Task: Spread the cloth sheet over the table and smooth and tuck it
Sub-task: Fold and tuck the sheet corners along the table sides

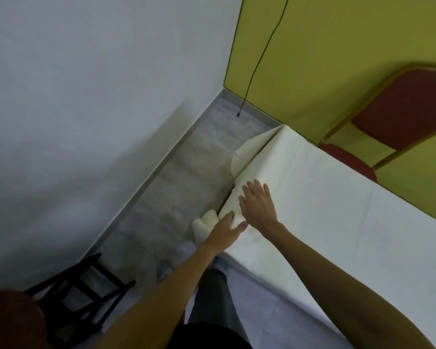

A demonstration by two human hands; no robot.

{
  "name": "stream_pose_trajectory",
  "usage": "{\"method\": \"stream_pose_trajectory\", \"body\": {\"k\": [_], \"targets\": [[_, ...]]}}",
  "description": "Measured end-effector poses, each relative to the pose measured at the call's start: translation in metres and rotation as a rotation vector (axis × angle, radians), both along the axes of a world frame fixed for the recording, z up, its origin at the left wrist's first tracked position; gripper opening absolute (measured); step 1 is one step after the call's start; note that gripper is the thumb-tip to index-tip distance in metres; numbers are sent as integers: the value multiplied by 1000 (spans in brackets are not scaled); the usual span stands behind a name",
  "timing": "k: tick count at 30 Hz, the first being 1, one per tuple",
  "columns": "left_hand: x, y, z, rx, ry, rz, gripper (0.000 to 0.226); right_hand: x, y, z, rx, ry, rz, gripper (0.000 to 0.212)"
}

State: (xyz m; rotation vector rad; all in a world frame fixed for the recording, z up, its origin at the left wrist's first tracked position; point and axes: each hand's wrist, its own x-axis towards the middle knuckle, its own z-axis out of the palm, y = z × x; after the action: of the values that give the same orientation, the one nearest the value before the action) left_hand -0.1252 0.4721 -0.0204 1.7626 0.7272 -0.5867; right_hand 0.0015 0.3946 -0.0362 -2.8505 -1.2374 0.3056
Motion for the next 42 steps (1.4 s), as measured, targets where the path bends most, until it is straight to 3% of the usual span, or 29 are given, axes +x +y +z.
{"method": "stream_pose_trajectory", "body": {"k": [5,8,16,28,42], "targets": [[-3,22,18,18,-45,-169,77,-29,-4,19,47,119,-327,55],[-4,41,-14,30,-35,-196,83,-44,1,24,51,167,-445,57],[34,79,69,229,-147,-523,60,-57,8,35,145,224,-647,58],[131,92,76,428,-190,-715,59,16,2,53,168,209,-679,61],[241,132,62,628,-313,-1004,76,80,25,47,183,225,-813,61]]}}
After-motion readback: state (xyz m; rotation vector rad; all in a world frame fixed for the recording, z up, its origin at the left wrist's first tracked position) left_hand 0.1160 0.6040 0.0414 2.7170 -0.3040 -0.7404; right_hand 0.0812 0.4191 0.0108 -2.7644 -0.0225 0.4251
